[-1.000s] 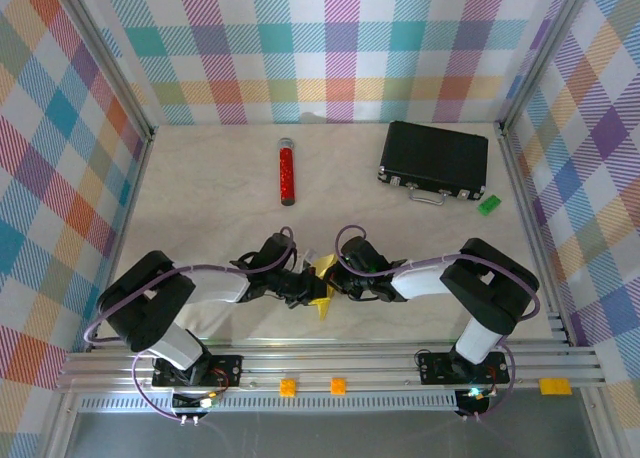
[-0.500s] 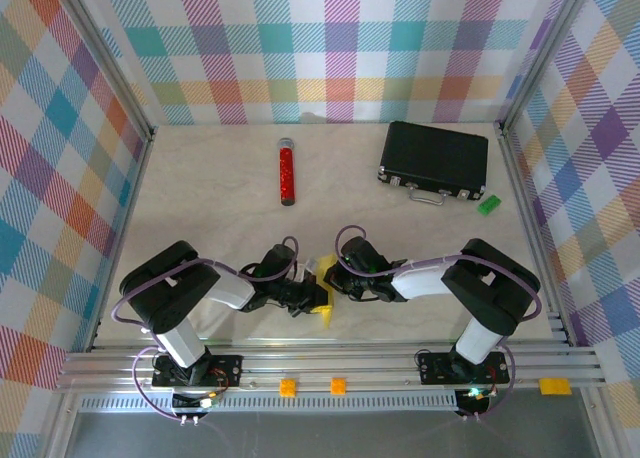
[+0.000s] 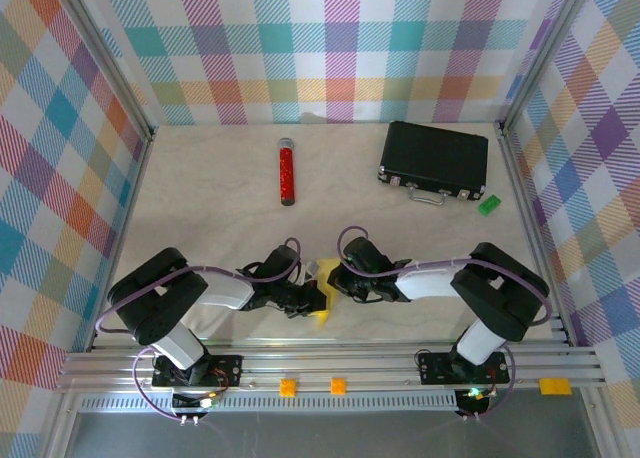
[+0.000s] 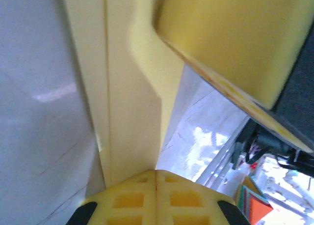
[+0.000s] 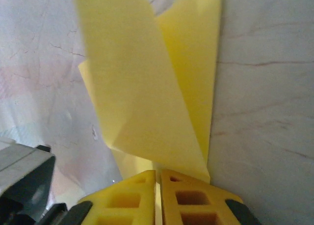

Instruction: Fold a paper plane with a square sheet of paper (pick it up from the middle)

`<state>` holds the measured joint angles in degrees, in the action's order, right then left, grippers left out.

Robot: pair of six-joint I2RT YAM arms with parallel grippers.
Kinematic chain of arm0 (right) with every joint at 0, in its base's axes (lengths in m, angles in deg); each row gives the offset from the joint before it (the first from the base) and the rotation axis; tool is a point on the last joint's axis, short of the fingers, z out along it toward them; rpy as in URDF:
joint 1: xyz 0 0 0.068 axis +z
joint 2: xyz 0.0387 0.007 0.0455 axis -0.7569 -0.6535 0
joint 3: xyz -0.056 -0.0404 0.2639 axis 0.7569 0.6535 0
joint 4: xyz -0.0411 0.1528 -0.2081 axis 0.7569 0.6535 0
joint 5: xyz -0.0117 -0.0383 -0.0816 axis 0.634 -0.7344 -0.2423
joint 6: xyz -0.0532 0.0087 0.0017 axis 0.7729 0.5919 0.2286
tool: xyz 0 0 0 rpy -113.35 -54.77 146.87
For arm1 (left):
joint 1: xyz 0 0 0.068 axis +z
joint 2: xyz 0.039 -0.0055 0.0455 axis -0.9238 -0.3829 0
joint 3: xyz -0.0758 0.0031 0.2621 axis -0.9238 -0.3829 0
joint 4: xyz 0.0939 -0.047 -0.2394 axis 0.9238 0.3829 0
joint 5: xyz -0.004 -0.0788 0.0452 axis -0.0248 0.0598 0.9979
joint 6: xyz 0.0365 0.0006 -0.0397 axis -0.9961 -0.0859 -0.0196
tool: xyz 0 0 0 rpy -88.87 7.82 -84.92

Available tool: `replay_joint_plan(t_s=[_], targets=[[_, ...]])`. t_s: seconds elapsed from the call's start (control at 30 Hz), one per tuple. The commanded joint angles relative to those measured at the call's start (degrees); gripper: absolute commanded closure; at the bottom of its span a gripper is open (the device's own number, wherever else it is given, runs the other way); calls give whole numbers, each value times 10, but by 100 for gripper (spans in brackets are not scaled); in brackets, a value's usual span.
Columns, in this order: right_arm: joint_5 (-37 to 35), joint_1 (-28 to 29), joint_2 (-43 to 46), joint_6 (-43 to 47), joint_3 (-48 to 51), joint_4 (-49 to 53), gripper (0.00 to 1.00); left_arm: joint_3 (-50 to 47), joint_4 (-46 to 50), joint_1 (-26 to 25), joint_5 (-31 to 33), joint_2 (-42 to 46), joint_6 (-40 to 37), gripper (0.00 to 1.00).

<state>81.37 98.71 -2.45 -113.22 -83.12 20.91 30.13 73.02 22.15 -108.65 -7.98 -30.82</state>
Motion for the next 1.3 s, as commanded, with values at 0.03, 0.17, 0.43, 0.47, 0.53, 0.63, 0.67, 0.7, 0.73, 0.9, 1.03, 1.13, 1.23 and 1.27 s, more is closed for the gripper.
replay_joint_plan(t_s=[0.03,0.17,0.43,0.47,0.53,0.63,0.67,0.7,0.73,0.9,1.03,1.13,1.23,1.27], targets=[[16,-26,53,64,6,64,83,31,228,0,37,5,-133,100],[42,-44,96,104,5,88,81,62,300,3,37,-9,-198,100],[154,-41,58,154,-3,30,93,91,345,4,39,-31,-234,100],[159,-38,48,154,-6,24,93,93,347,4,40,-32,-236,100],[155,-33,34,151,-12,22,93,95,350,4,45,-33,-235,100],[146,-32,13,150,-15,26,93,96,349,5,46,-32,-232,100],[136,-32,6,148,-18,33,93,95,349,4,46,-32,-232,100],[127,-34,-1,145,-18,40,94,94,349,5,47,-30,-233,100],[122,-37,-6,142,-17,43,94,93,351,4,49,-31,-235,100],[87,-65,6,123,7,64,94,89,359,5,56,-34,-239,100],[92,-96,17,126,25,55,92,83,354,5,52,-34,-238,100],[99,-119,15,126,28,55,92,83,352,5,52,-37,-239,100],[98,-139,18,130,28,65,93,82,352,5,52,-38,-240,100],[93,-144,19,132,24,76,93,82,351,5,52,-38,-240,100]])
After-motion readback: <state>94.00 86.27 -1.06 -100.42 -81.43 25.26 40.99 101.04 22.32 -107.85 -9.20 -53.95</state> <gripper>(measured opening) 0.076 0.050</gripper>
